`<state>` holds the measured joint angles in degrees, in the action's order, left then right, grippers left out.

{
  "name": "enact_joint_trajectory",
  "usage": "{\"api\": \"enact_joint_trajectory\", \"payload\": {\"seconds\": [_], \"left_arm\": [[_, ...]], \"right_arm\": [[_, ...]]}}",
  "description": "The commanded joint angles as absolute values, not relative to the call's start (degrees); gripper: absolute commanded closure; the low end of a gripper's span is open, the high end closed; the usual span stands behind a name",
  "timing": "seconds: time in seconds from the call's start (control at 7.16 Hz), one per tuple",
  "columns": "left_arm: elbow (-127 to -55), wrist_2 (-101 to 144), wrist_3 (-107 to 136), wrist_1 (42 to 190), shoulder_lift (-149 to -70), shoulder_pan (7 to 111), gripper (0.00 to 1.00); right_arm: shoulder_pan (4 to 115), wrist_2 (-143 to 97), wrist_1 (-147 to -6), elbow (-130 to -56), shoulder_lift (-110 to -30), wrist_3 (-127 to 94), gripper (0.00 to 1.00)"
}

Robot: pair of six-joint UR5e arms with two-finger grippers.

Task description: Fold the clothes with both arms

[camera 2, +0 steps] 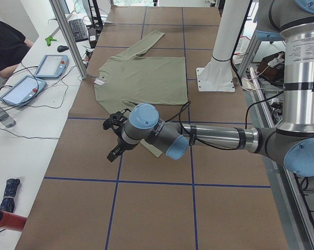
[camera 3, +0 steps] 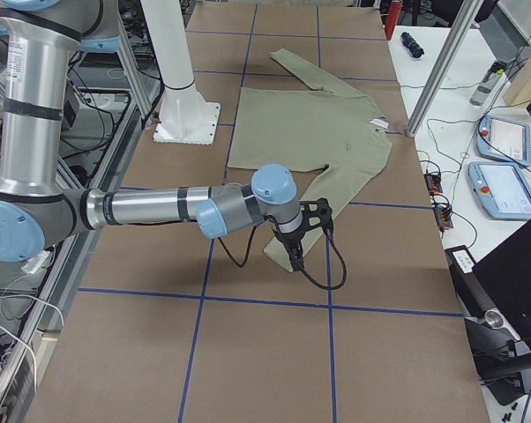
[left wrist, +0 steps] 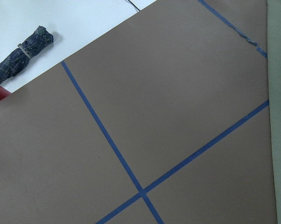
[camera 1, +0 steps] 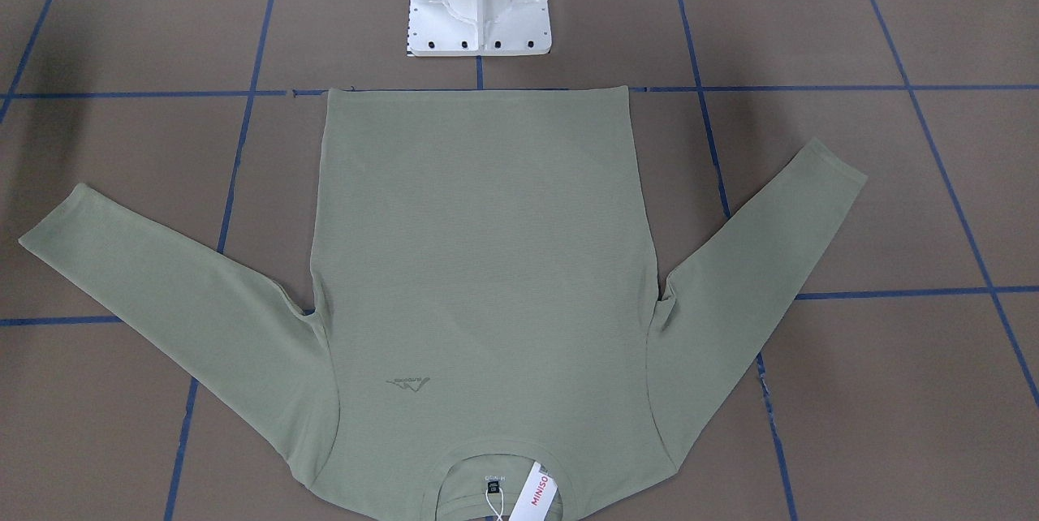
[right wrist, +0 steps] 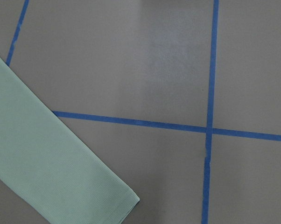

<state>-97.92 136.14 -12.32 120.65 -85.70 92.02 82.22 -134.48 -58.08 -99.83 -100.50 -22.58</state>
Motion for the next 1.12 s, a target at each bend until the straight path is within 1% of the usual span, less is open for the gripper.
{"api": "enact_joint_trajectory", "payload": {"seconds": [0.0,0.14,0.28,0.7,0.84,0.98], "left_arm": [[-97.82,136.14,-12.31,121.63,-85.34,92.02,0.00],[-97.74,136.14,-12.39,121.64,-85.25,92.11,0.00],[-97.73,136.14,-12.39,121.73,-85.25,92.02,0.00],[-97.47,136.23,-12.48,121.73,-85.08,92.11,0.00],[-97.12,136.23,-12.57,122.25,-85.08,92.11,0.00],[-96.77,136.32,-12.66,122.60,-84.82,92.11,0.00]], "right_arm": [[72.13,-127.50,-32.63,-88.46,-100.02,-43.30,0.02],[65.28,-120.22,-27.91,-87.72,-100.02,-51.07,0.05],[62.43,-117.97,-27.69,-87.02,-100.02,-52.63,0.11],[58.72,-115.58,-27.60,-85.52,-100.11,-52.73,0.16],[57.93,-115.58,-27.51,-84.82,-100.11,-52.82,0.21],[57.66,-115.58,-27.51,-84.29,-100.11,-52.74,0.23]]}}
